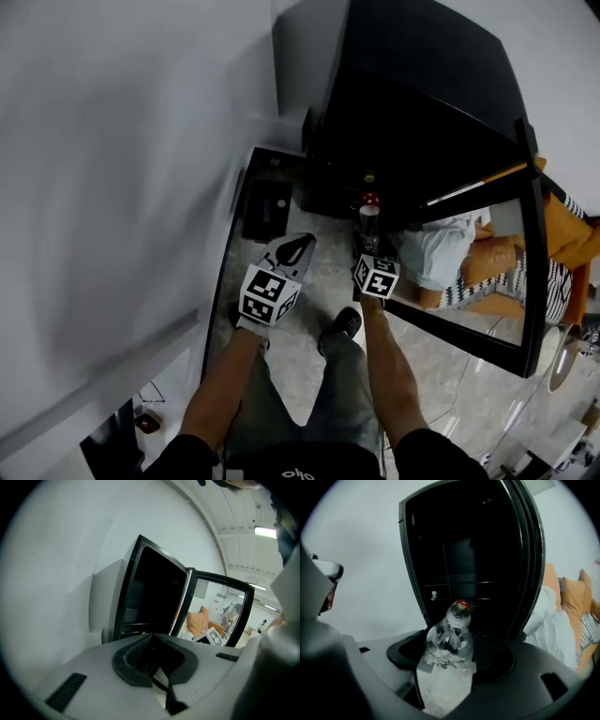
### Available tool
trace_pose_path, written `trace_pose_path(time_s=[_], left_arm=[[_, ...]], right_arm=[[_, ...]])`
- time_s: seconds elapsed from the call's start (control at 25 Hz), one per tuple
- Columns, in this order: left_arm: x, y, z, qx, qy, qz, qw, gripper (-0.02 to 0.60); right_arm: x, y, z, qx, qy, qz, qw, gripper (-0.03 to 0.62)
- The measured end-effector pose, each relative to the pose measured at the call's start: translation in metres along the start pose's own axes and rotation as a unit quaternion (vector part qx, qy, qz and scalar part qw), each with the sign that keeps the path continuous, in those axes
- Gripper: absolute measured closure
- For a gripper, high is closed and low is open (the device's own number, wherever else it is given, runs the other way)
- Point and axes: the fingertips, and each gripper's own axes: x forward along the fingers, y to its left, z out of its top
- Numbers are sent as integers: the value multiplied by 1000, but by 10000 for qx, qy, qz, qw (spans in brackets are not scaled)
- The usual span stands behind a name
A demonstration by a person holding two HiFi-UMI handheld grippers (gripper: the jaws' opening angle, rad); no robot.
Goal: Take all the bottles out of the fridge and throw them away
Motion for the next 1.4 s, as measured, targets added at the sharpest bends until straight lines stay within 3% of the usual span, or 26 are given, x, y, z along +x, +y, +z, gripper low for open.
trace_pose_path(time_s=[0.24,0.72,1.0,1.4], left_arm=[[-48,-34,46,-79,111,91,9999,578],[-105,-84,159,180,-158,208,9995,578],[-121,-87,186,267,-347,425,9981,578],[-141,-67,177,34,-476,811,9956,578]], right_arm=[[-83,21,24,81,165,202,9996,276],[-214,57,126,84,-376,572,9976,276],[-237,61,146,10,-498,737,9960,276],[-235,85,152,-296,-400,1045,9933,276]])
